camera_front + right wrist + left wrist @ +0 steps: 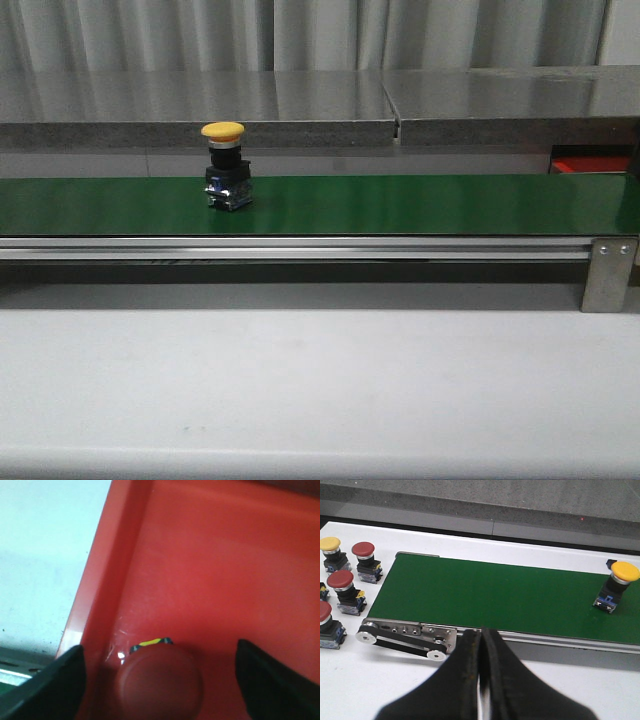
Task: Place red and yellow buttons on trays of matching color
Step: 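Lift the red button into the red tray and open the right gripper, then lower the right gripper onto the yellow button and grasp it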
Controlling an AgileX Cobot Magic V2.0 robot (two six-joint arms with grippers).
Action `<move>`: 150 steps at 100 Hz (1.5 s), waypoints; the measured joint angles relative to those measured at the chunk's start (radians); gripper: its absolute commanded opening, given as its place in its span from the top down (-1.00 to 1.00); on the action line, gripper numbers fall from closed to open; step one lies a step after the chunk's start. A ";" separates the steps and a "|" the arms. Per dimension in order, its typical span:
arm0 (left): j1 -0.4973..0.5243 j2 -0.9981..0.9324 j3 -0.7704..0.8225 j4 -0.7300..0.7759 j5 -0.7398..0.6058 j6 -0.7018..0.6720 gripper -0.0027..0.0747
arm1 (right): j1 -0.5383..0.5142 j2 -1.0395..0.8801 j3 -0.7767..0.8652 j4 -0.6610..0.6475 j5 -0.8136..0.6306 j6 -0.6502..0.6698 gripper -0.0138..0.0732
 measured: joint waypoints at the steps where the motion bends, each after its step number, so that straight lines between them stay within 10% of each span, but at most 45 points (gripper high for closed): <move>1: 0.000 0.000 0.000 0.000 0.000 0.000 0.98 | 0.000 -0.002 -0.001 0.000 0.004 0.000 -0.84; 55: 0.000 0.000 0.000 0.000 0.000 0.000 0.98 | 0.035 -0.121 -0.080 0.122 0.242 -0.139 -0.84; 150: 0.000 0.000 0.000 0.000 0.000 0.000 0.98 | 0.523 -0.080 -0.080 0.253 0.389 -0.532 -0.84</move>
